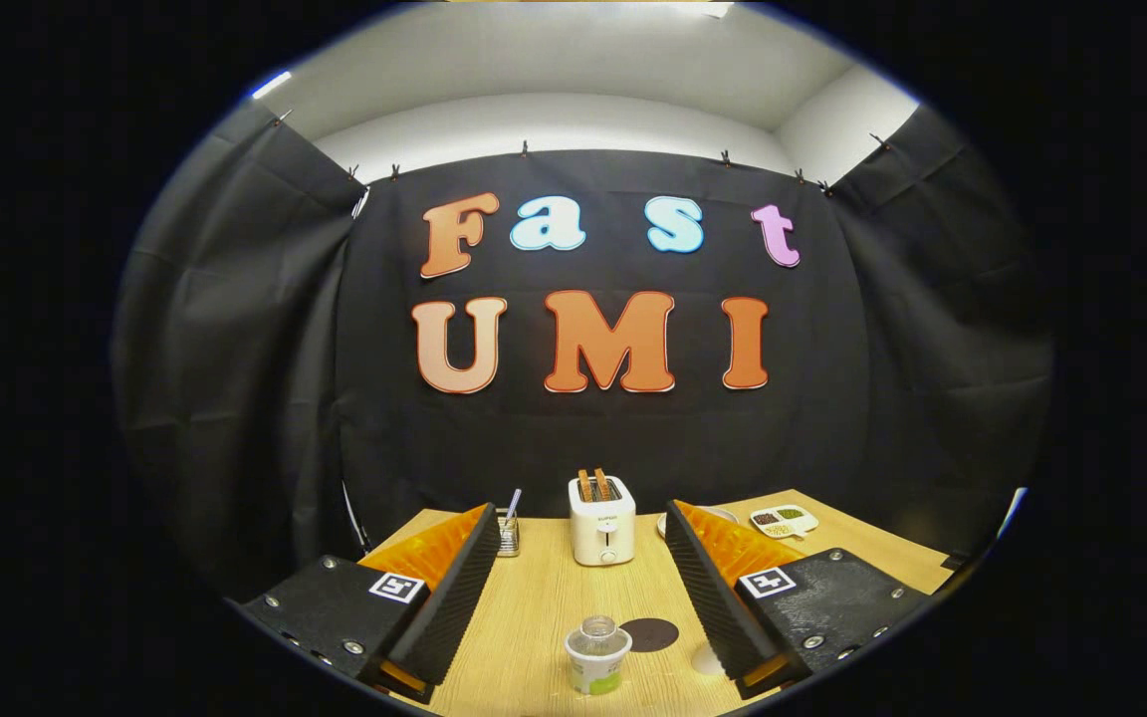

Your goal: Take the bottle from table, then pour the juice into the cup, finally place the bottle on the coaster

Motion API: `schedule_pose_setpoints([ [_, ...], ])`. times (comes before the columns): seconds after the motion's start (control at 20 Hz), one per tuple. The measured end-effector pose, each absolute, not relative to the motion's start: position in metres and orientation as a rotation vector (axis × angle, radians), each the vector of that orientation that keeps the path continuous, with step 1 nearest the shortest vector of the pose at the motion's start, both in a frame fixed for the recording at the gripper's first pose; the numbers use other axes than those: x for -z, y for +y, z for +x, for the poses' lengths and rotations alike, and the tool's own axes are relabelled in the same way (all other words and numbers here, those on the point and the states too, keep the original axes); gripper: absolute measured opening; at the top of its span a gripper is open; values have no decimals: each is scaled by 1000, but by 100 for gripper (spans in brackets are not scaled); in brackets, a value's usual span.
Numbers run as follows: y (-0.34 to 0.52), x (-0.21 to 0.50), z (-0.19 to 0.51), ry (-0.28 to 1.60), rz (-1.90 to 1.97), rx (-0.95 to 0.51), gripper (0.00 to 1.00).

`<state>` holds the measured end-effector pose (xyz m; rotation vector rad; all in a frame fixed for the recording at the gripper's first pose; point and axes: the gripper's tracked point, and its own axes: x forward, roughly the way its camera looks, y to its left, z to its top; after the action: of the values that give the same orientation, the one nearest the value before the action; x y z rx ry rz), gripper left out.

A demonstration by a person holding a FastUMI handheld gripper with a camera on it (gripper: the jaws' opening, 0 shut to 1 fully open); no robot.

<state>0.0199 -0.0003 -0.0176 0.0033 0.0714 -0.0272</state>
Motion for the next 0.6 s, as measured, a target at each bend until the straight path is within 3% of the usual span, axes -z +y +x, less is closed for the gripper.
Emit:
schedule_pose_setpoints([
  [0.6, -7, 104, 28, 226, -1, 39, 99],
])
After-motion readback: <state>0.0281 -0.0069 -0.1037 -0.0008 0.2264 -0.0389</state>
